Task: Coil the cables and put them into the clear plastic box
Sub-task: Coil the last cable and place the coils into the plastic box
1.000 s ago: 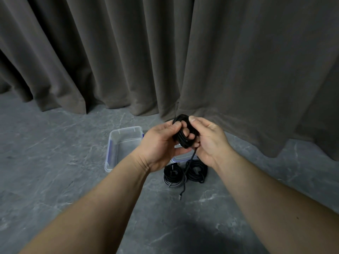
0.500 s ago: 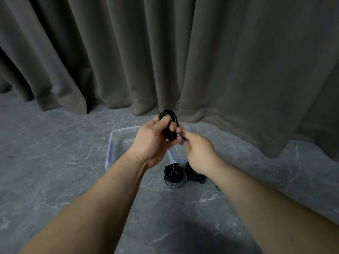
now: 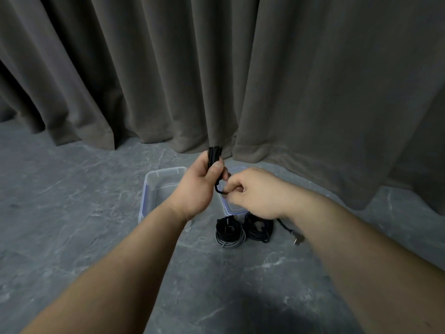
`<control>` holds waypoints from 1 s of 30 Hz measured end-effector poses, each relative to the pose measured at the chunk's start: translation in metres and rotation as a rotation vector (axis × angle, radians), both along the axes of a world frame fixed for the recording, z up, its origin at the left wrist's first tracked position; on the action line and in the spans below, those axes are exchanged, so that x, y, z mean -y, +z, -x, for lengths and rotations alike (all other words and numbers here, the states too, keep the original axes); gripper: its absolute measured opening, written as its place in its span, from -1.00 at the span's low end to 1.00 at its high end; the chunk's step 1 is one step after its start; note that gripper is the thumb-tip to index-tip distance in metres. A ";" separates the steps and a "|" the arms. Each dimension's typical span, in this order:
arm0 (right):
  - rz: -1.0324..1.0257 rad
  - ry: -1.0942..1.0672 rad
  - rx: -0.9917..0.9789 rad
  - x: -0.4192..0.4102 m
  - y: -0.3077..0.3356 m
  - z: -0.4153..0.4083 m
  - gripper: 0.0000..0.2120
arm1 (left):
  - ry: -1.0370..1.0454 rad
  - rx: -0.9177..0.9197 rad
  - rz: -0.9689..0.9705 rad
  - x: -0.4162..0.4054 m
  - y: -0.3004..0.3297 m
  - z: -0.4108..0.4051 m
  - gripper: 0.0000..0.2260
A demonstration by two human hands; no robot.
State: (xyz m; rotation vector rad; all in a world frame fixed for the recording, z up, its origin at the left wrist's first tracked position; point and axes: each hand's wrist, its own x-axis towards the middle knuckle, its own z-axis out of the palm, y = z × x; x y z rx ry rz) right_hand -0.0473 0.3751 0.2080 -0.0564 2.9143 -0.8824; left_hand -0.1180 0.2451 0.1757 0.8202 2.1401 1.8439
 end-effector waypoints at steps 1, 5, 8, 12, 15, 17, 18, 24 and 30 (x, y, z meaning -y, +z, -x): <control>0.125 -0.005 0.009 0.000 0.001 -0.001 -0.89 | 0.000 -0.005 0.012 0.000 -0.002 0.000 -0.86; 0.632 -0.060 0.078 -0.006 0.004 -0.003 -0.84 | -0.028 0.041 0.030 0.002 -0.008 -0.001 -0.88; 0.853 -0.149 0.027 -0.013 0.002 -0.001 -0.76 | -0.092 0.080 -0.016 0.001 -0.007 -0.004 -0.76; 0.948 -0.236 -0.122 -0.018 -0.004 0.006 -0.78 | -0.181 0.006 0.012 -0.005 -0.004 -0.009 -0.70; 0.967 -0.301 -0.236 -0.021 -0.009 0.010 -0.79 | -0.175 -0.095 0.046 -0.010 -0.006 -0.012 -0.75; 0.974 -0.369 -0.315 -0.022 -0.010 0.011 -0.82 | -0.154 -0.137 0.056 -0.011 -0.009 -0.012 -0.73; 0.975 -0.405 -0.350 -0.022 -0.011 0.011 -0.84 | -0.149 -0.118 0.042 -0.012 -0.009 -0.012 -0.75; 0.920 -0.396 -0.444 -0.025 -0.015 0.013 -0.83 | -0.201 0.452 -0.362 -0.019 0.005 -0.019 -0.77; 0.951 -0.328 -0.360 -0.025 -0.017 0.012 -0.76 | -0.231 0.630 -0.401 -0.014 0.012 -0.018 -0.79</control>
